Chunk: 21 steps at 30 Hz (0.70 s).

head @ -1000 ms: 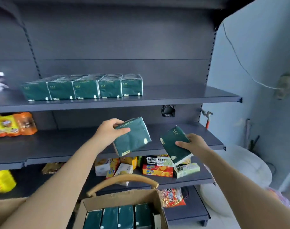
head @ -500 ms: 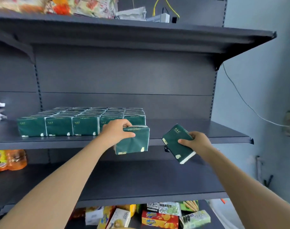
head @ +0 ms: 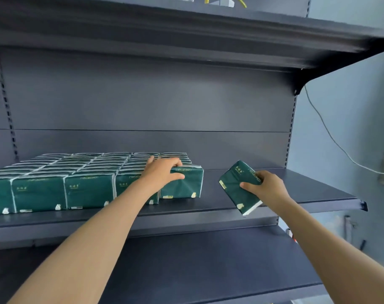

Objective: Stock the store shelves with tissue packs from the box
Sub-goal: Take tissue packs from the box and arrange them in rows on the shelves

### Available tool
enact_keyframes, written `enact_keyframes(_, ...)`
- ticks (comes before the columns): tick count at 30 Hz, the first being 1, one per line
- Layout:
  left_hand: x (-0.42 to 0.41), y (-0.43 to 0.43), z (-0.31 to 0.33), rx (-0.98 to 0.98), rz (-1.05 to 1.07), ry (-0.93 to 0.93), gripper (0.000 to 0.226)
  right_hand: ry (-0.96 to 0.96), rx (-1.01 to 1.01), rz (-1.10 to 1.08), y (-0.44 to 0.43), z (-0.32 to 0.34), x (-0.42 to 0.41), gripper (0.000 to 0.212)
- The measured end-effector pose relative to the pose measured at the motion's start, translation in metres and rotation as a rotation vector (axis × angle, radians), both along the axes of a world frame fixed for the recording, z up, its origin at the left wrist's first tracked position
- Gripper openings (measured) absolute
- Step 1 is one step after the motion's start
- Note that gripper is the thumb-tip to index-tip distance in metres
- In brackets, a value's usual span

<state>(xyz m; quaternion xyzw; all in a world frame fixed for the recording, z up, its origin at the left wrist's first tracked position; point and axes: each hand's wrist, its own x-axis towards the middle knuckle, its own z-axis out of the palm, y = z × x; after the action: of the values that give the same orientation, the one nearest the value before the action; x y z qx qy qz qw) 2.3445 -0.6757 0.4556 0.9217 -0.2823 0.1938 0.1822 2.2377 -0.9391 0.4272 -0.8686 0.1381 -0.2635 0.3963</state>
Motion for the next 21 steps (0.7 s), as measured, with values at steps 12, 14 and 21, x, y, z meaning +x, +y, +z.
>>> enact_keyframes(12, 0.018, -0.015, -0.015, 0.163, 0.053, 0.014, 0.056, 0.031, -0.011, 0.121, -0.009, -0.003, 0.057, 0.034)
enact_keyframes(14, 0.019, -0.022, -0.014, 0.163, 0.065, 0.03, 0.06, 0.05, -0.031, 0.157, -0.014, 0.001, 0.068, 0.034)
enact_keyframes(21, 0.023, -0.064, -0.014, 0.257, 0.123, 0.015, 0.081, 0.031, -0.045, 0.246, -0.031, 0.016, 0.111, 0.034)
